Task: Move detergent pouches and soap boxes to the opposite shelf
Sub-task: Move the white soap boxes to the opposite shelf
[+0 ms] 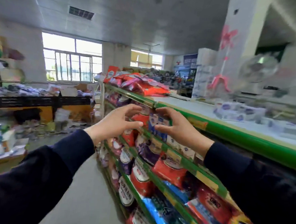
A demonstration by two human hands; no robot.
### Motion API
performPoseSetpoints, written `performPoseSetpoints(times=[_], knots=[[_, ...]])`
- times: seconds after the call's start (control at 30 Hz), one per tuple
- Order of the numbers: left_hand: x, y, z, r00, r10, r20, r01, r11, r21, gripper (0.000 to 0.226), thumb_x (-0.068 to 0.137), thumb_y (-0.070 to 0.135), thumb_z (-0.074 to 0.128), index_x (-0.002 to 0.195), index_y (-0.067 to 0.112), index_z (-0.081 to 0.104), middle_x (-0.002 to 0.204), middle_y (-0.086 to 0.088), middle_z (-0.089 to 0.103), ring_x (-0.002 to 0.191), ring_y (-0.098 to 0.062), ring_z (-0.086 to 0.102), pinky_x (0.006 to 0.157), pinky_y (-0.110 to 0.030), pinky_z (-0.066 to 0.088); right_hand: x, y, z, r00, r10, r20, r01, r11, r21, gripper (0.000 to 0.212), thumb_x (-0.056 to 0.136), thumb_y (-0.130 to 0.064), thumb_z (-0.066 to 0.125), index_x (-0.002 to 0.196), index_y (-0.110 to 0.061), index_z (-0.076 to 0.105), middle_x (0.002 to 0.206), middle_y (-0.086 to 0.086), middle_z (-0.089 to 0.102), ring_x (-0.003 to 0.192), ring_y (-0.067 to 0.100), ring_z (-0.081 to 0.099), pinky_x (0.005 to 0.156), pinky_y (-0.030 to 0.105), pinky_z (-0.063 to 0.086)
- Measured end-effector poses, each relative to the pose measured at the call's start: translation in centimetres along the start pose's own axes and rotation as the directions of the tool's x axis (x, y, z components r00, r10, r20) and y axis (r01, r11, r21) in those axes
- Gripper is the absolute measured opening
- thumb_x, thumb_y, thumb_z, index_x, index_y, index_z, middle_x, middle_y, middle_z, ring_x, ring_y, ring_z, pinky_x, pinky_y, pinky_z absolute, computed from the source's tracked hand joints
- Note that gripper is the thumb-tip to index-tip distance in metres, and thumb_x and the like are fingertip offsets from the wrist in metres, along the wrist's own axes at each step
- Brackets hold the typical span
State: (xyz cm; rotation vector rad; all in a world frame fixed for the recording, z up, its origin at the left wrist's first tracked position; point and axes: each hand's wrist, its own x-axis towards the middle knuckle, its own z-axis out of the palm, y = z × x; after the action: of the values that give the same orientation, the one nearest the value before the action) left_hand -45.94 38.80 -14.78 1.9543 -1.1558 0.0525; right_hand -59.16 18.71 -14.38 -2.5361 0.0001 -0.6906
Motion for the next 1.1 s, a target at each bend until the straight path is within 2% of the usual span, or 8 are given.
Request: performPoseSetpoints(times=[0.07, 0.2, 0.33, 0.43, 0.57, 0.73, 0.93, 1.1], knots=[[3.2, 0.8, 2.8, 0.997, 0.056, 0.056, -0.054, 0.998, -0.038, 0.062, 0.088, 0.038, 0.077, 0.144, 0.031, 0.052, 0.140, 0.015, 0.058, 0.130, -0.001, 0.054, 0.114, -0.039, 0.044, -0.8, 2.3, -2.1, 0.997, 0.065, -0.036, -0.067, 0.996, -0.055, 0.061, 0.090, -0.038, 0.074, 0.143, -0.023, 0.049, 0.146, -0.003, 0.053, 0.129, 0.008, 0.049, 0.102, 0.021, 0.035], [8.9, 2.5, 7.9, 0.975, 0.183, 0.130, -0.172, 0.981, -0.089, 0.060, 0.089, 0.036, 0.076, 0.144, 0.028, 0.053, 0.143, 0.012, 0.058, 0.132, -0.002, 0.053, 0.115, -0.037, 0.042, -1.8, 5.8, -5.8, 0.981, 0.164, -0.103, -0.180, 0.967, -0.179, 0.059, 0.093, -0.036, 0.071, 0.145, -0.021, 0.048, 0.146, 0.002, 0.052, 0.134, 0.016, 0.047, 0.106, 0.027, 0.037], [14.1, 3.9, 11.5, 0.939, 0.291, 0.185, -0.263, 0.951, -0.165, 0.055, 0.091, 0.031, 0.075, 0.142, 0.026, 0.054, 0.144, 0.009, 0.057, 0.133, -0.003, 0.051, 0.113, -0.032, 0.042, -1.8, 8.4, -8.4, 0.963, 0.222, -0.154, -0.254, 0.937, -0.241, 0.055, 0.097, -0.031, 0.066, 0.147, -0.019, 0.047, 0.147, 0.001, 0.052, 0.135, 0.015, 0.046, 0.104, 0.022, 0.034], [17.9, 4.4, 13.4, 0.907, 0.367, 0.206, -0.328, 0.923, -0.201, 0.055, 0.091, 0.033, 0.074, 0.142, 0.025, 0.055, 0.143, 0.008, 0.059, 0.133, -0.006, 0.052, 0.114, -0.036, 0.042, -0.9, 10.5, -10.4, 0.938, 0.274, -0.210, -0.327, 0.901, -0.285, 0.053, 0.099, -0.032, 0.063, 0.148, -0.021, 0.047, 0.150, -0.003, 0.050, 0.136, 0.013, 0.046, 0.106, 0.026, 0.036], [23.2, 4.3, 15.3, 0.855, 0.454, 0.250, -0.408, 0.887, -0.219, 0.058, 0.090, 0.036, 0.074, 0.143, 0.025, 0.054, 0.143, 0.008, 0.058, 0.132, -0.006, 0.051, 0.115, -0.035, 0.041, 0.8, 13.3, -13.5, 0.881, 0.391, -0.267, -0.461, 0.836, -0.297, 0.049, 0.100, -0.032, 0.061, 0.147, -0.024, 0.048, 0.150, -0.006, 0.050, 0.135, 0.012, 0.046, 0.099, 0.025, 0.035], [29.0, 3.8, 17.7, 0.793, 0.528, 0.302, -0.480, 0.848, -0.224, 0.056, 0.091, 0.038, 0.073, 0.143, 0.030, 0.053, 0.144, 0.011, 0.056, 0.131, -0.004, 0.051, 0.112, -0.033, 0.042, 1.7, 16.7, -17.0, 0.763, 0.559, -0.325, -0.642, 0.718, -0.270, 0.048, 0.101, -0.025, 0.059, 0.148, -0.026, 0.047, 0.153, -0.002, 0.048, 0.137, 0.017, 0.046, 0.108, 0.033, 0.036], [33.9, 4.5, 21.4, 0.747, 0.573, 0.336, -0.527, 0.819, -0.227, 0.059, 0.091, 0.041, 0.072, 0.145, 0.028, 0.052, 0.148, 0.009, 0.054, 0.134, -0.009, 0.050, 0.114, -0.038, 0.041, 3.1, 20.1, -18.7, 0.667, 0.718, -0.198, -0.727, 0.570, -0.384, 0.059, 0.101, -0.024, 0.060, 0.155, -0.033, 0.038, 0.164, -0.001, 0.032, 0.145, 0.022, 0.036, 0.113, 0.031, 0.027], [36.2, 4.8, 23.5, 0.741, 0.578, 0.343, -0.544, 0.815, -0.198, 0.065, 0.088, 0.046, 0.073, 0.146, 0.031, 0.047, 0.153, 0.008, 0.047, 0.137, -0.012, 0.046, 0.111, -0.035, 0.038, 5.3, 22.2, -18.7, 0.649, 0.760, -0.025, -0.669, 0.556, -0.494, 0.070, 0.100, -0.031, 0.063, 0.159, -0.036, 0.026, 0.165, 0.000, 0.030, 0.146, 0.027, 0.033, 0.121, 0.046, 0.027]])
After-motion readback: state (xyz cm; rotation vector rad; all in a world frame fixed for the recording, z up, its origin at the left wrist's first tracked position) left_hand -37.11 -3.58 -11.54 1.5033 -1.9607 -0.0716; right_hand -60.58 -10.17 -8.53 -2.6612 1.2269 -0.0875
